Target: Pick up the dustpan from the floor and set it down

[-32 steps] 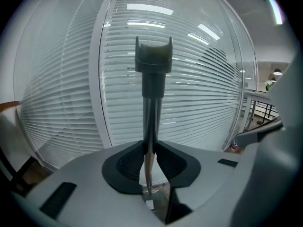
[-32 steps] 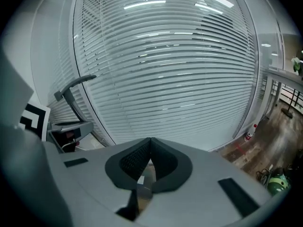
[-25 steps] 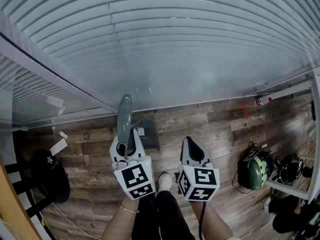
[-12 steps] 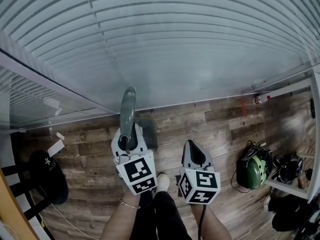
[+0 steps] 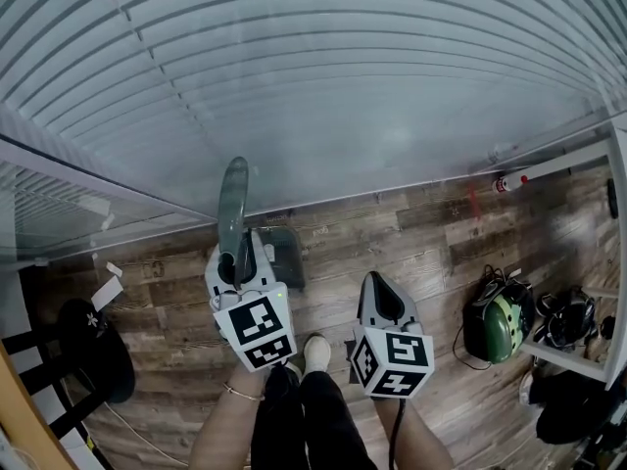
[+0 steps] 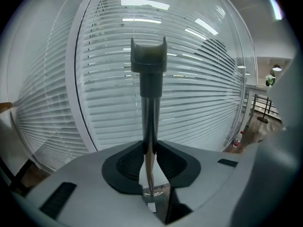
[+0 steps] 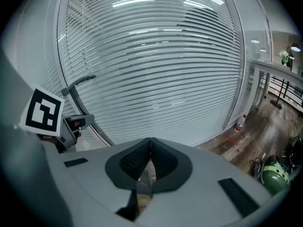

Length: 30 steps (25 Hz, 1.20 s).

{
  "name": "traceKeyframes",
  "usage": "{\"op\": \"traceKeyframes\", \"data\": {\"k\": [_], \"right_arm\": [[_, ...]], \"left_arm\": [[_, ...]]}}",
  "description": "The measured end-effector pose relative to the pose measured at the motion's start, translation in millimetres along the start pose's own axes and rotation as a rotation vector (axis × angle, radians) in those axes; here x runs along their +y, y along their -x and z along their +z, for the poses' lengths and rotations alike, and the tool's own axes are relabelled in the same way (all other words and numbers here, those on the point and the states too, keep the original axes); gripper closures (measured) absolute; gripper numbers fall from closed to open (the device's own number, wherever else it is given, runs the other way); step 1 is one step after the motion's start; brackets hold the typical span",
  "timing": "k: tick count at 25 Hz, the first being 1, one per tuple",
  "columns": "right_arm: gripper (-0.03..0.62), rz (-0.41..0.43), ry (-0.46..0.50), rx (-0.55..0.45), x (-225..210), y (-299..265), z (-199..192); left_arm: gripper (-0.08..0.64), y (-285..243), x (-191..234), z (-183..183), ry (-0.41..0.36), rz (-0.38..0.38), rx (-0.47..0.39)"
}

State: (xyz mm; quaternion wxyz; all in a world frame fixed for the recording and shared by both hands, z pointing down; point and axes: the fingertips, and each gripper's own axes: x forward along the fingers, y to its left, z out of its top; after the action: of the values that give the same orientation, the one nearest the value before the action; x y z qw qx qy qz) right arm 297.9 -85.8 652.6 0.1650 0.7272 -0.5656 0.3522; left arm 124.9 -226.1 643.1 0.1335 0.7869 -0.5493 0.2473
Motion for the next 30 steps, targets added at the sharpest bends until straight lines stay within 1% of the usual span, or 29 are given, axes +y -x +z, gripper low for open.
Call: {"op": "traceKeyframes", "data": {"k": [2, 6, 13, 20, 30], "right_arm": [[0.560, -0.006, -0.006, 0.003, -4, 0, -1], [0.560, -0.011, -0.015, 0.010, -9, 0, -4], [0.560, -0.031, -0.026, 0.027, -20, 0, -10], [0.560, -0.025, -0.021, 0.023, -16, -2, -7], [0.560, -0.006, -0.013, 0.014, -7, 0, -6]], "left_arm": [[0.468, -2, 0, 1, 0.001, 0.003, -0.001], [0.468, -7, -1, 3, 0.028, -0.002, -0.010], [0.468, -11, -2, 5, 0.023, 0.001, -0.021], [0.466, -11, -2, 6, 0.035, -0.002, -0.031], [0.453, -7, 0, 4, 0.083, -0.056, -0.028]]}}
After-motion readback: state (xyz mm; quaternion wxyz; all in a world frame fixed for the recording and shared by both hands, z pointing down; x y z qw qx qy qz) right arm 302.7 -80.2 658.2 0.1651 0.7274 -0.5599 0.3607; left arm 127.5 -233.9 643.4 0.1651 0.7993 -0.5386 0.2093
